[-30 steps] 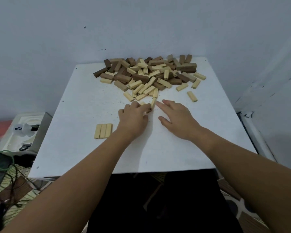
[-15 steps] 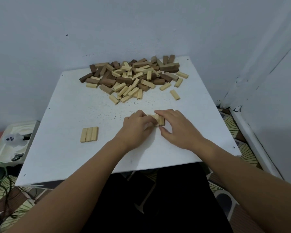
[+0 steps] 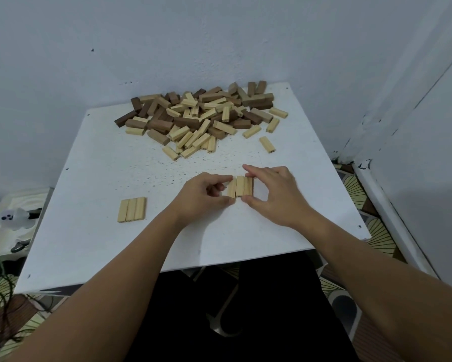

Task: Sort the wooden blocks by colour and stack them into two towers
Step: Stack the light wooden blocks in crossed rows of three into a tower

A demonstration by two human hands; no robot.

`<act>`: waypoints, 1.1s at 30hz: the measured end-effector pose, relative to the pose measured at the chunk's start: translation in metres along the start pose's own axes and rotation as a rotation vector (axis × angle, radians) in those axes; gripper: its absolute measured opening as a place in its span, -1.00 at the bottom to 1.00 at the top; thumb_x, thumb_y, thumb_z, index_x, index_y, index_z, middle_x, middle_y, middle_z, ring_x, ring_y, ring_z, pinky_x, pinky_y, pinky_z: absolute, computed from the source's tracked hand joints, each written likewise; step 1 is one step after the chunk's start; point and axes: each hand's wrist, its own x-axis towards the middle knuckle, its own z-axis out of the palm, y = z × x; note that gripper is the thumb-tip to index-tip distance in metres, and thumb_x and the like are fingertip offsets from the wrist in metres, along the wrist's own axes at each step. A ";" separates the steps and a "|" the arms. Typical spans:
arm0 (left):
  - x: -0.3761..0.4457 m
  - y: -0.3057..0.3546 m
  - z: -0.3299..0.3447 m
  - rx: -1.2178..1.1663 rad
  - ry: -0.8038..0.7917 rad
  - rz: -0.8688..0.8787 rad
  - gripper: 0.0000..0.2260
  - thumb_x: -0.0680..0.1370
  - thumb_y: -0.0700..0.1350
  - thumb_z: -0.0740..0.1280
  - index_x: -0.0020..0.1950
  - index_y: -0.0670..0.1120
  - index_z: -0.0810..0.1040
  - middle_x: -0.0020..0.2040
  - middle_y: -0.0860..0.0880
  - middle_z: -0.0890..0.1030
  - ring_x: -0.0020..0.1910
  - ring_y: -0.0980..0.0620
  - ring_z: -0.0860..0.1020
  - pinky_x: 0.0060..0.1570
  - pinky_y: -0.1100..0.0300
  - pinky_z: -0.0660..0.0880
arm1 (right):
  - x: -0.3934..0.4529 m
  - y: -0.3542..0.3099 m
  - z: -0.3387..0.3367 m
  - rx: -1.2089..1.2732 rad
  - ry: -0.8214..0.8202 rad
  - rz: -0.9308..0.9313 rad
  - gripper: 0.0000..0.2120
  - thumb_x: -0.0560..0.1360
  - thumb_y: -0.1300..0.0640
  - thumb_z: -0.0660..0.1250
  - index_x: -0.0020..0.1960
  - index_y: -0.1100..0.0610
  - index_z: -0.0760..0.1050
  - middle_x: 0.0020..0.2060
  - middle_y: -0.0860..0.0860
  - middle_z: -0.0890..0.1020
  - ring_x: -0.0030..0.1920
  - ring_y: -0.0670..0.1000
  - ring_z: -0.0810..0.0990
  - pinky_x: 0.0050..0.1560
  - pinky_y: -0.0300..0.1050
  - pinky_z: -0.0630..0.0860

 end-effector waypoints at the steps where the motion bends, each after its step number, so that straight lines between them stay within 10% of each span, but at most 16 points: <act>1: 0.000 0.000 0.000 -0.002 0.000 0.003 -0.53 0.49 -0.11 0.58 0.38 0.12 0.62 0.03 0.05 0.57 -0.16 0.28 0.51 -0.06 0.40 0.47 | 0.000 -0.001 0.000 0.008 0.001 0.004 -0.31 0.50 -0.22 0.43 0.57 -0.19 0.28 0.32 -0.29 0.53 0.29 -0.07 0.29 0.38 -0.02 0.25; 6: -0.004 -0.002 0.002 -0.127 0.032 0.016 -0.39 0.48 -0.17 0.57 0.48 0.12 0.50 0.11 0.03 0.59 -0.04 0.18 0.53 0.04 0.30 0.48 | 0.000 -0.004 -0.002 0.047 0.032 0.040 -0.37 0.55 -0.19 0.38 0.57 -0.13 0.31 0.33 -0.18 0.49 0.34 -0.03 0.26 0.37 -0.07 0.25; 15: -0.011 0.002 0.031 0.125 0.235 0.096 -0.40 0.28 0.29 0.64 0.23 0.15 0.57 0.05 0.19 0.46 0.04 0.27 0.49 0.08 0.21 0.50 | 0.000 -0.001 0.002 -0.039 0.051 0.055 -0.65 0.61 0.02 0.32 0.38 -0.12 0.55 0.18 -0.13 0.38 0.24 -0.07 0.21 0.30 -0.22 0.21; 21: -0.013 -0.007 0.035 0.155 0.303 0.132 -0.53 0.39 0.13 0.49 0.30 0.21 0.62 0.08 0.21 0.46 0.13 0.18 0.47 0.18 0.08 0.51 | -0.003 -0.003 0.002 0.004 0.076 0.043 -0.76 0.54 -0.03 0.41 0.20 -0.13 0.63 0.13 -0.14 0.39 0.20 -0.08 0.21 0.29 -0.21 0.27; 33: -0.009 -0.008 0.005 0.027 0.205 0.054 -0.37 0.41 -0.09 0.61 0.46 0.09 0.53 0.21 0.15 0.54 0.10 0.23 0.51 0.04 0.49 0.41 | -0.002 -0.004 0.002 0.002 0.087 0.036 -0.75 0.46 -0.09 0.49 0.14 -0.15 0.64 0.11 -0.14 0.39 0.20 -0.07 0.24 0.26 -0.22 0.28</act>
